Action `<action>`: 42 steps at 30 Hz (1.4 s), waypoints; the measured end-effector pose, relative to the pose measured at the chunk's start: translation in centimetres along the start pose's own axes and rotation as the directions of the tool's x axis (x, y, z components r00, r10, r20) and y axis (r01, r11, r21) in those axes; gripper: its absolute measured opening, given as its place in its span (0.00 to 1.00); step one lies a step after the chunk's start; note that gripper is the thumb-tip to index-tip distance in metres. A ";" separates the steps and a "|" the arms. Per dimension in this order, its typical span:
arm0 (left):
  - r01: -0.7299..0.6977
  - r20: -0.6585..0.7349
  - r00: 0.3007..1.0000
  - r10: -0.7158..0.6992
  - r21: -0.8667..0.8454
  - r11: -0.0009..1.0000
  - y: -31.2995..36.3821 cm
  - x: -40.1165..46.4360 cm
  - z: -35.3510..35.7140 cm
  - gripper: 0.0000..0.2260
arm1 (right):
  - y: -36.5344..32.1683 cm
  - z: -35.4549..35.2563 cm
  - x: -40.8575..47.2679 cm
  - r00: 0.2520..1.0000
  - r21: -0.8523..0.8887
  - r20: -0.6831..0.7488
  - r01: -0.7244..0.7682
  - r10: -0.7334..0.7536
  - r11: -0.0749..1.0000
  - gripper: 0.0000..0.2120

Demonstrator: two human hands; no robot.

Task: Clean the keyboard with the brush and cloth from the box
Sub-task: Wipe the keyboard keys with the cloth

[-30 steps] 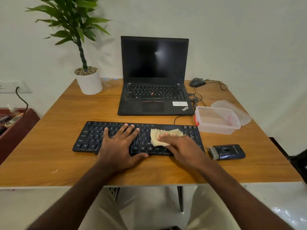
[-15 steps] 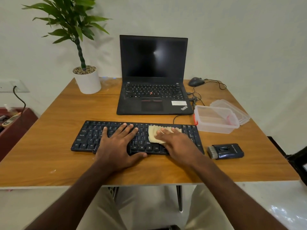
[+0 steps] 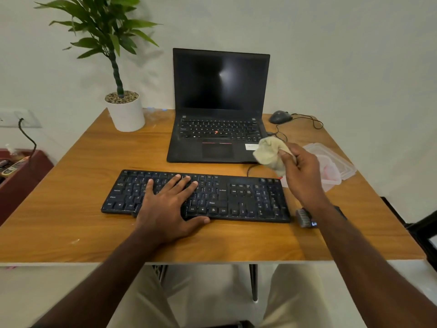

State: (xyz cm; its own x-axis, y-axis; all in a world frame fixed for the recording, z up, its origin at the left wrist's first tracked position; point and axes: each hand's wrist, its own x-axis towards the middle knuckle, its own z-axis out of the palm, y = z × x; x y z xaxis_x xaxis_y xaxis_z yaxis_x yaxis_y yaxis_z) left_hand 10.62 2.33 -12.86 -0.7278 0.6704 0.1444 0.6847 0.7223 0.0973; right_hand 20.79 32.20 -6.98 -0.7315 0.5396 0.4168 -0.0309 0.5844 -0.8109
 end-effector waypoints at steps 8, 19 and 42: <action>0.007 -0.020 1.000 -0.007 -0.002 1.000 0.1 0.0 0.0 0.47 | 2.8 1.0 -2.8 0.802 -0.499 0.593 0.300 0.069 0.813 0.22; 0.014 0.013 1.000 -0.015 0.025 1.000 0.2 0.0 -0.2 0.49 | 0.7 -3.1 -4.4 0.790 -0.116 0.595 -0.096 0.147 0.989 0.11; 0.011 -0.024 1.000 -0.010 0.025 1.000 0.2 -0.1 0.3 0.48 | 0.4 -0.3 -6.4 0.837 -0.309 0.534 0.068 0.114 0.949 0.17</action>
State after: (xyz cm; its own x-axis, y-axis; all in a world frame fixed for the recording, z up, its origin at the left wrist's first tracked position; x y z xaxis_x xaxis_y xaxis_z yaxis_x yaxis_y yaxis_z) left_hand 10.78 2.46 -13.12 -0.7334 0.6590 0.1667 0.6758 0.7334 0.0738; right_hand 25.67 29.19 -9.79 -0.9802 0.1946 0.0371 0.1313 0.7783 -0.6140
